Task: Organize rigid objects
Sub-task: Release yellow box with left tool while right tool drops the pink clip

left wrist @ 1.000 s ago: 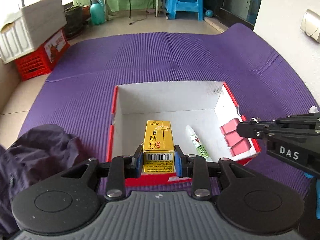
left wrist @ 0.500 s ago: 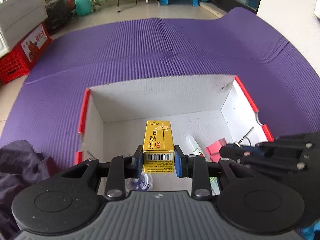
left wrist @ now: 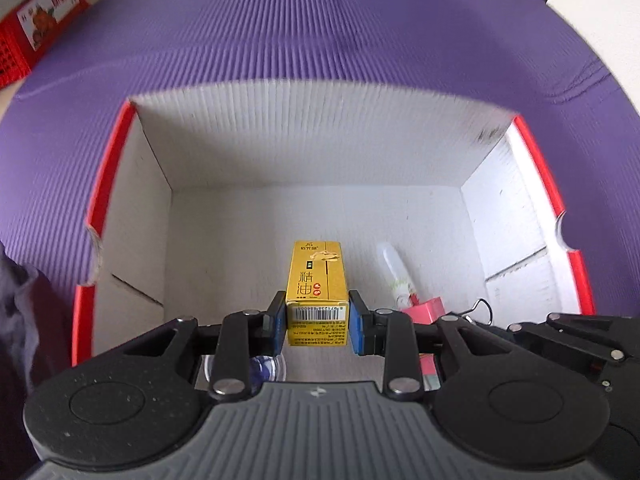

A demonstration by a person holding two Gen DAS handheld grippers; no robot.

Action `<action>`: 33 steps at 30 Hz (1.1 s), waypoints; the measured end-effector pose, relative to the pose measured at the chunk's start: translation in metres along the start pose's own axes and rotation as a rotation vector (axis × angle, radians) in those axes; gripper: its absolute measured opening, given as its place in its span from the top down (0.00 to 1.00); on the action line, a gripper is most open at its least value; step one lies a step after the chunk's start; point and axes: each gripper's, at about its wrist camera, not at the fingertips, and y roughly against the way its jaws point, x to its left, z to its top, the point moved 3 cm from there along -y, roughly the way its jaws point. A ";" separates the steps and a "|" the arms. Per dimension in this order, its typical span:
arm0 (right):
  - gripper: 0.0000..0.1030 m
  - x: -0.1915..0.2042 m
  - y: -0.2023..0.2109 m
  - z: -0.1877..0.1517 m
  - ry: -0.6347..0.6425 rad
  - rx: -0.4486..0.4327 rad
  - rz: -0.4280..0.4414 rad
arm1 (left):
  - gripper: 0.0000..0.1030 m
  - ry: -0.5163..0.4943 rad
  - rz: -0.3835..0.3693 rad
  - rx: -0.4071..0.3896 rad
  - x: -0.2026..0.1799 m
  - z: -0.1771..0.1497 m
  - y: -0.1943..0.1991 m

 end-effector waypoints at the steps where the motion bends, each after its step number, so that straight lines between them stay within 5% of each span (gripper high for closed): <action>1: 0.98 0.000 -0.001 0.001 -0.001 0.004 0.000 | 0.71 -0.008 0.005 0.011 -0.001 0.000 -0.003; 13: 0.82 0.000 0.004 -0.002 0.011 0.009 -0.015 | 0.71 -0.038 0.035 0.070 -0.013 -0.007 -0.021; 33: 0.50 0.007 0.061 -0.016 0.036 -0.077 0.026 | 0.71 -0.015 0.021 -0.073 -0.007 -0.022 0.037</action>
